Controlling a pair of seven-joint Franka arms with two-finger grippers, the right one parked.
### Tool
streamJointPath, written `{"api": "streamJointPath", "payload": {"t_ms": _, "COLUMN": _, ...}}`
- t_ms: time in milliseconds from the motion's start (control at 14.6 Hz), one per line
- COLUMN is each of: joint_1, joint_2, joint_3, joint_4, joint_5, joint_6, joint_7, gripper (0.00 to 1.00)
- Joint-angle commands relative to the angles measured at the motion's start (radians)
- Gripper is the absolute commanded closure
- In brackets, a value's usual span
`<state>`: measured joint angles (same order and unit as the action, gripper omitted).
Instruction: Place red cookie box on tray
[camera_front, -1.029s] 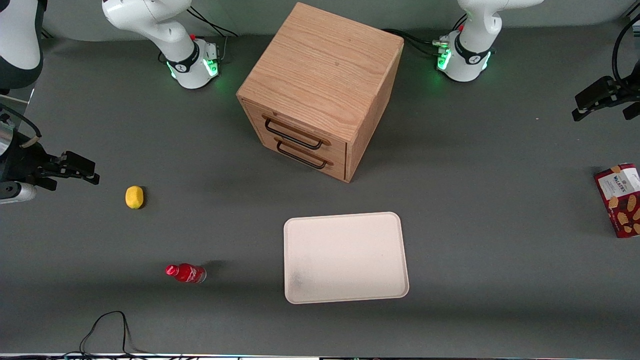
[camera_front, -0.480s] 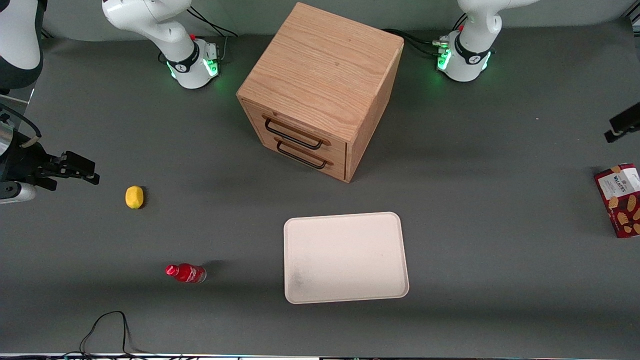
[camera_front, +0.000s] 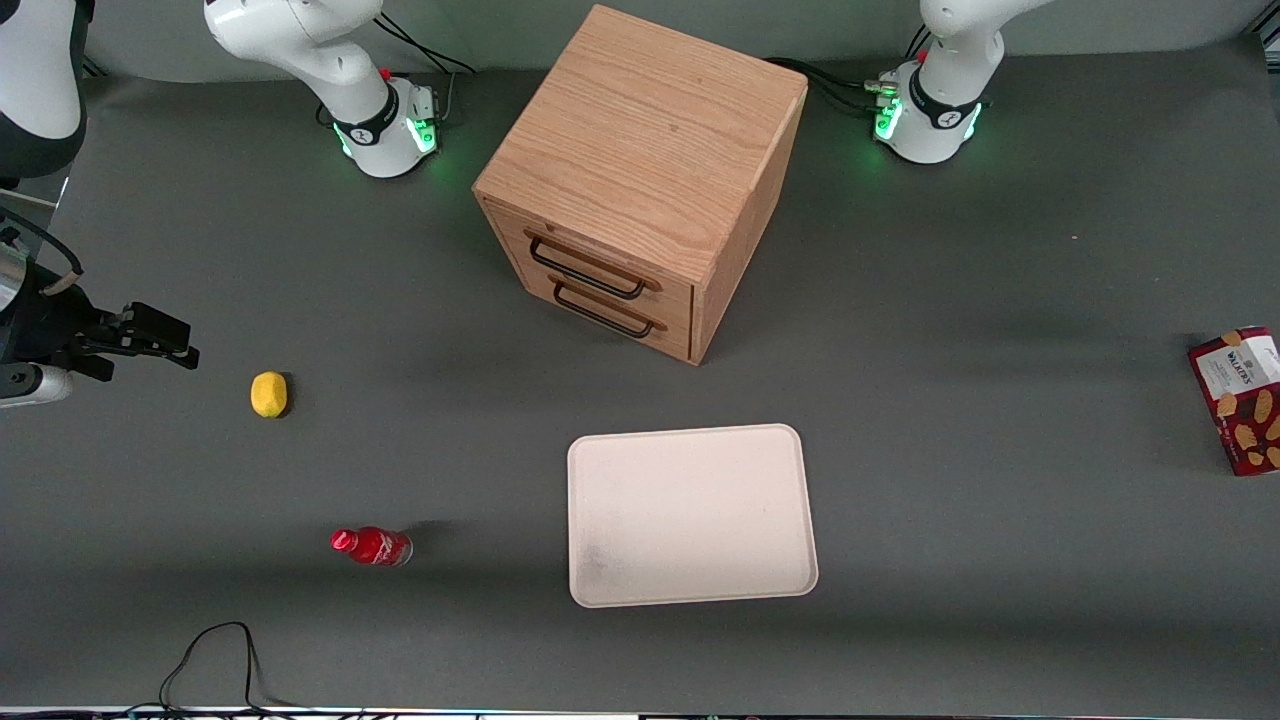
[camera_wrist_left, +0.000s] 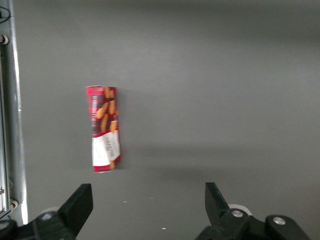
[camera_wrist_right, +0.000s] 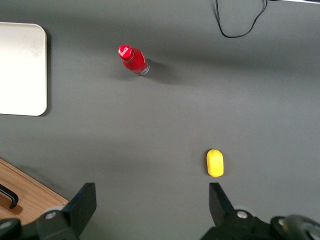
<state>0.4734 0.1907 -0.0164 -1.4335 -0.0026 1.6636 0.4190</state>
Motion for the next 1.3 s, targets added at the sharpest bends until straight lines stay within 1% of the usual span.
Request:
{"api": "streamJointPath", "payload": {"t_ms": 0, "joint_1": 0.079, "joint_2": 0.071, "joint_3": -0.013, "joint_4": 0.112, "joint_5": -0.007, "joint_6": -0.034, "joint_7": 0.087, "gripper": 0.0}}
{"api": "streamJointPath", "payload": {"t_ms": 137, "joint_1": 0.123, "joint_2": 0.099, "joint_3": -0.013, "joint_4": 0.155, "joint_5": -0.007, "joint_6": -0.057, "joint_7": 0.153, "gripper": 0.0}}
{"api": "streamJointPath", "payload": {"t_ms": 274, "joint_1": 0.157, "joint_2": 0.11, "joint_3": -0.011, "joint_4": 0.165, "joint_5": -0.005, "joint_6": -0.058, "joint_7": 0.208, "gripper": 0.0}}
{"api": "streamJointPath", "payload": {"t_ms": 480, "joint_1": 0.165, "joint_2": 0.128, "joint_3": -0.01, "joint_4": 0.163, "joint_5": 0.006, "joint_6": -0.044, "joint_7": 0.202, "gripper": 0.0}}
{"api": "streamJointPath", "payload": {"t_ms": 686, "joint_1": 0.168, "joint_2": 0.2, "joint_3": -0.008, "joint_4": 0.156, "joint_5": 0.007, "joint_6": -0.013, "joint_7": 0.181, "gripper": 0.0}}
{"api": "streamJointPath", "payload": {"t_ms": 823, "joint_1": 0.168, "joint_2": 0.246, "joint_3": -0.007, "joint_4": 0.131, "joint_5": 0.009, "joint_6": 0.048, "joint_7": 0.163, "gripper": 0.0}}
{"api": "streamJointPath", "payload": {"t_ms": 1097, "joint_1": 0.178, "joint_2": 0.314, "joint_3": -0.004, "joint_4": 0.024, "joint_5": 0.004, "joint_6": 0.244, "joint_7": 0.104, "gripper": 0.0}}
{"api": "streamJointPath", "payload": {"t_ms": 1234, "joint_1": 0.18, "joint_2": 0.332, "joint_3": -0.004, "joint_4": -0.043, "joint_5": 0.004, "joint_6": 0.351, "joint_7": 0.045, "gripper": 0.0}}
